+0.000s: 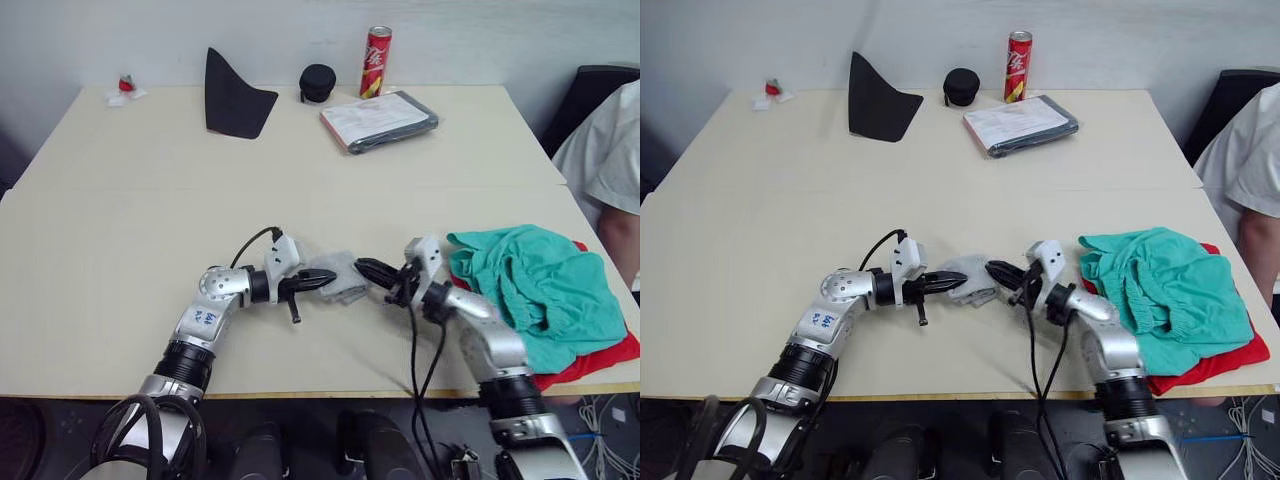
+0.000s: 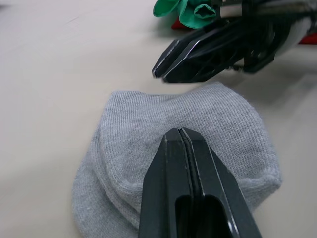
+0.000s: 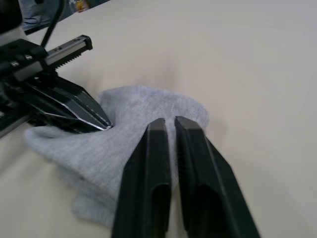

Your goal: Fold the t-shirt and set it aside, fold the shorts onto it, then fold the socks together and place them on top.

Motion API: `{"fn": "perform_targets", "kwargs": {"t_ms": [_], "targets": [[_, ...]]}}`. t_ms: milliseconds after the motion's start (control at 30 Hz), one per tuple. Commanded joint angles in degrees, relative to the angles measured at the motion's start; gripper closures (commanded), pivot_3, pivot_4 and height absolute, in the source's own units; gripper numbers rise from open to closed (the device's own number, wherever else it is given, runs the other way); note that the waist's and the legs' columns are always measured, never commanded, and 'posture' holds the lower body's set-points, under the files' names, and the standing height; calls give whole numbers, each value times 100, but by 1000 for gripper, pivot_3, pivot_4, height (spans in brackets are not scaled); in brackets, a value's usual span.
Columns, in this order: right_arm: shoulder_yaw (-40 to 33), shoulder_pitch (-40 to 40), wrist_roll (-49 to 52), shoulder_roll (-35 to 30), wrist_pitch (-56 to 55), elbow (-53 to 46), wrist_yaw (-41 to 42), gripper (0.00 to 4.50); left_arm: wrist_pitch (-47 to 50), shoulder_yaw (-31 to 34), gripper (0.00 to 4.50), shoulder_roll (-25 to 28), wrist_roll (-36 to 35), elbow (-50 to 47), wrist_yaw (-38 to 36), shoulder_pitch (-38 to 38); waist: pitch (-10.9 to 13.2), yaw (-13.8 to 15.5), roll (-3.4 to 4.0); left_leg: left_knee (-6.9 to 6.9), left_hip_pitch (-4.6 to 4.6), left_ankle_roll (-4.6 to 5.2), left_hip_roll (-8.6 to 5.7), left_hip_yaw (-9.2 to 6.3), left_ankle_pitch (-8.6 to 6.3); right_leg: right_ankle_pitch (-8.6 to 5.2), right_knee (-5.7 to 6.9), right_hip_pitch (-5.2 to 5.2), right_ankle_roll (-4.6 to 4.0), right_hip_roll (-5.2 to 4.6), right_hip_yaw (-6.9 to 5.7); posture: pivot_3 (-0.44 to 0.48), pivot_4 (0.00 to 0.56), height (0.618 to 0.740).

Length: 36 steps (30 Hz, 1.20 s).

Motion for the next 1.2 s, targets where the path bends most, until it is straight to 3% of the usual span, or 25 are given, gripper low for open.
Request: {"fn": "perform_targets", "kwargs": {"t_ms": [33, 133, 267, 367, 467, 733, 833, 1033, 1133, 1200], "targets": [[0, -538, 269, -384, 1372, 78, 81, 2600, -185, -23, 4500, 15, 73, 92, -57, 114, 0, -3, 0, -2, 0, 2, 0, -2, -1, 0, 0, -1, 0, 0, -1, 0, 150, 740], [171, -1201, 393, -537, 2714, 639, 133, 1540, -325, -6, 4500, 25, 81, 123, -74, 151, 1, -9, 2, -4, -1, 1, 2, -1, 0, 1, 1, -4, -2, 1, -3, 0, 150, 740], [62, -1802, 520, -209, 3507, 1216, -83, 149, -387, -24, 4500, 12, 105, 138, -62, 200, 0, -13, 3, -4, -1, -6, 4, 1, 4, 0, 0, -5, -3, 1, -5, 0, 150, 740], [241, -2095, 554, 80, 3944, 1388, -31, 68, -425, -52, 4500, -2, 132, 124, -53, 250, 0, -18, 4, -1, 0, -8, 4, 5, 5, 1, 2, -4, -4, 0, -5, 0, 150, 740], [239, -2210, 595, 330, 4203, 1452, -50, 758, -435, -56, 4500, -4, 133, 100, -51, 269, -1, -13, 5, -4, 0, -8, 5, 4, 4, 1, 1, -5, -4, 1, -6, 0, 150, 740], [-96, -2317, 564, 528, 4169, 1761, -187, 3545, -476, 6, 4500, 82, 117, 77, -87, 307, -1, -16, 5, -2, -4, -13, 1, 8, 8, 1, -1, -5, -4, -4, -5, 0, 150, 740], [-231, -2221, 593, 470, 4255, 1700, -255, 4337, -551, 37, 4500, 123, 64, 69, -186, 339, -1, -12, 5, -2, -2, -11, 2, 8, 7, 1, 1, -4, -4, -4, -5, 0, 150, 740], [-644, -1877, 890, 270, 4527, 998, -410, 4411, -369, 336, 4500, 163, -570, -352, -570, 448, -1, 6, 5, -5, -7, -7, 1, 6, 4, 2, -1, -5, -4, -5, -6, 0, 150, 740], [-1194, -1502, 1458, -240, 5082, -199, -343, 4411, 140, 528, 3949, 303, -1167, -1049, -896, 500, 3, 59, 12, -3, -32, -14, -1, -2, 8, 2, -2, -17, -4, -7, -8, 0, 150, 740], [-1162, -937, 1672, -1127, 5032, -1286, 172, 4411, 508, 653, 3318, 405, -1543, -1530, -996, 547, 8, 112, 20, -1, -48, -11, -5, 1, 6, 5, -2, -27, 1, -8, -6, 0, 150, 740]]}}
